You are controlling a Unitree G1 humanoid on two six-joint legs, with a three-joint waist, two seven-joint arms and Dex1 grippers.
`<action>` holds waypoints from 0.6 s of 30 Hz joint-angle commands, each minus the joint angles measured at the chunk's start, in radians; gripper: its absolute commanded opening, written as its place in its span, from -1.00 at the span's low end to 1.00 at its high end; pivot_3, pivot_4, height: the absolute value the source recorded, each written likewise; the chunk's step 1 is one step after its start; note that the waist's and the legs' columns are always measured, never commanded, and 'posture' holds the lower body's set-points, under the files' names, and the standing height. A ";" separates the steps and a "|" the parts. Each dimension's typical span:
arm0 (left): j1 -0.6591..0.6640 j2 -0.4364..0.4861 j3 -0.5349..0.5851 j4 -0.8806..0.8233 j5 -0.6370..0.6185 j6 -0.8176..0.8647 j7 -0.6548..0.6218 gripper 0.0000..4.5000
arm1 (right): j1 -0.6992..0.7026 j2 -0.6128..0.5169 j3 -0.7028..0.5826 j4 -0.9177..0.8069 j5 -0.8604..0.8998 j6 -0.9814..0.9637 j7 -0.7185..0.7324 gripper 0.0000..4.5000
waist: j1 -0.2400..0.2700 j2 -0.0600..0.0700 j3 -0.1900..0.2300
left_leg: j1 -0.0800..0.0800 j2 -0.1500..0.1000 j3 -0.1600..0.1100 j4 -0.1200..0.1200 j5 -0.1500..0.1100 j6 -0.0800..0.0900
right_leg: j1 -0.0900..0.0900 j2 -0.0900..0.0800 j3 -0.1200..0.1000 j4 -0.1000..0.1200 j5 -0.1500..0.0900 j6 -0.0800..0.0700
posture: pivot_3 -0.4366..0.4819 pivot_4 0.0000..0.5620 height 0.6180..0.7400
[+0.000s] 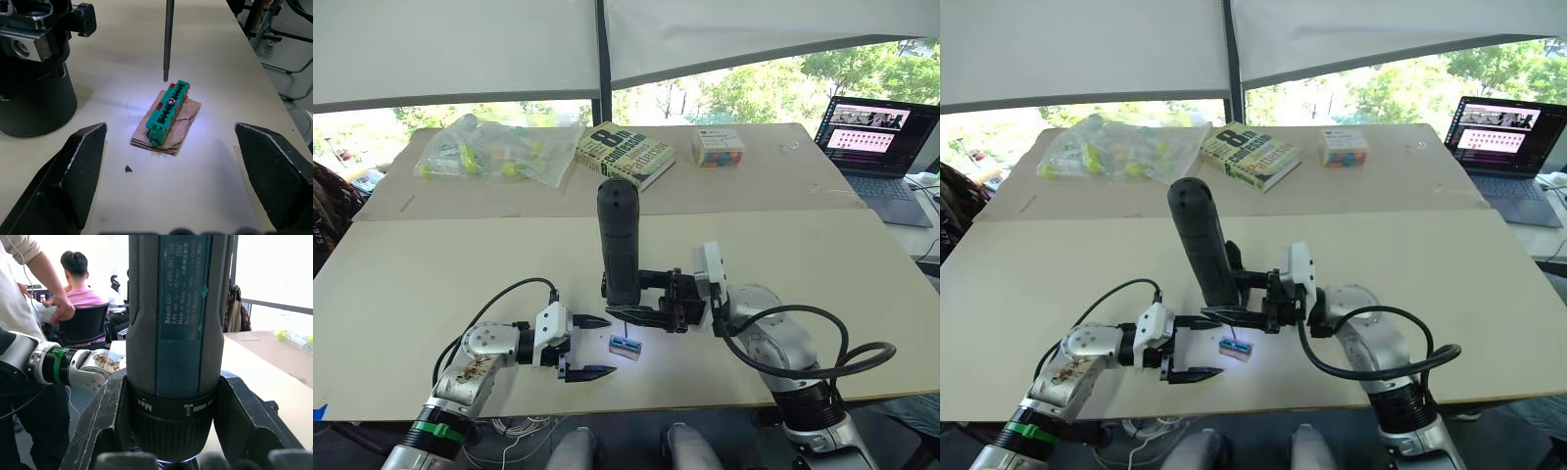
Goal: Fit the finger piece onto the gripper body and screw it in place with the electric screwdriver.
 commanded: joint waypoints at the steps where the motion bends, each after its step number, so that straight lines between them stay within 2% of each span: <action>1: -0.006 -0.003 0.004 -0.020 -0.009 -0.002 0.002 0.96 | -0.016 0.015 -0.002 -0.031 0.011 -0.039 0.006 -0.15 | 0.000 0.000 0.000 | 0.000 0.000 0.000 0.000 0.000 0.000 | 0.000 0.000 0.000 0.000 0.000 0.000 | -0.05 -0.47 1.00; 18: 0.014 -0.007 0.000 -0.024 -0.009 0.001 0.017 0.96 | -0.016 0.027 0.003 -0.015 0.000 -0.043 0.019 -0.15 | 0.000 0.000 0.000 | 0.000 0.000 0.000 0.000 0.000 0.000 | 0.000 0.000 0.000 0.000 0.000 0.000 | -0.05 -0.47 1.00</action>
